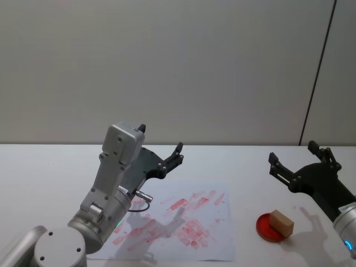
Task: Use the one hand to pick up the stamp and affix it onto the A4 paper.
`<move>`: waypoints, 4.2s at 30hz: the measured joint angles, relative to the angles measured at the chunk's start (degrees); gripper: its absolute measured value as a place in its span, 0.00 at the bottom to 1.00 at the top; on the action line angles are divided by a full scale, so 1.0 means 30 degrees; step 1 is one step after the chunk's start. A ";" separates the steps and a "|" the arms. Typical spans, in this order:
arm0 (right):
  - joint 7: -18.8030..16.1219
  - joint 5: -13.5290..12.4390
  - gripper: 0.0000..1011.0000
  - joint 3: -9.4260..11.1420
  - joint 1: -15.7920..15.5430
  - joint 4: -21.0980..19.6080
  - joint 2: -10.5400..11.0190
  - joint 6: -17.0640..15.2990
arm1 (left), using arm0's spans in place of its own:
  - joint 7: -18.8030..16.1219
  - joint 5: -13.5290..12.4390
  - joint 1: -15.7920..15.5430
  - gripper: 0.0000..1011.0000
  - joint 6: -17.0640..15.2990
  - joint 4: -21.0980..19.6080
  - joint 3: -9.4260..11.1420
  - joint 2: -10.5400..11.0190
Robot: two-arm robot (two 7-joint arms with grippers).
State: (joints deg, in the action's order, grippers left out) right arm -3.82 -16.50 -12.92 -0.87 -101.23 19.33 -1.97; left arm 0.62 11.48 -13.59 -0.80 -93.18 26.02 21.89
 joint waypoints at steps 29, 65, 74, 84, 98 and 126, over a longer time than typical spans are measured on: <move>-0.0002 0.0012 0.99 -0.0006 0.0010 0.0000 0.0003 0.0007 | 0.0000 0.0000 0.0000 0.99 0.0000 0.0000 0.0001 0.0000; 0.0215 -0.0764 0.99 0.0597 -0.2366 -0.2232 0.1808 -0.2177 | 0.0003 0.0000 -0.0001 0.99 0.0000 0.0000 0.0001 0.0000; -0.0025 -0.0335 0.99 0.0767 -0.3340 -0.2672 0.2780 -0.3620 | 0.0002 -0.0001 0.0000 0.99 0.0000 0.0000 0.0000 0.0000; -0.1257 0.0838 0.99 0.0470 -0.2889 -0.1777 0.2736 -0.4491 | 0.0000 0.0000 0.0000 0.99 0.0000 0.0001 0.0000 0.0000; -0.2533 0.2309 0.99 -0.0119 -0.1144 0.0423 0.1639 -0.5152 | -0.0001 0.0000 -0.0001 0.99 0.0000 0.0000 0.0001 0.0000; -0.3659 0.3198 0.64 -0.0819 0.0658 0.2993 0.0171 -0.5734 | 0.0001 0.0000 0.0000 0.99 0.0000 0.0000 0.0000 0.0000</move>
State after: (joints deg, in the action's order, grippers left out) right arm -14.80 -6.90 -15.38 1.11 -92.25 19.84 -19.17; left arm 0.63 11.48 -13.59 -0.80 -93.18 26.02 21.89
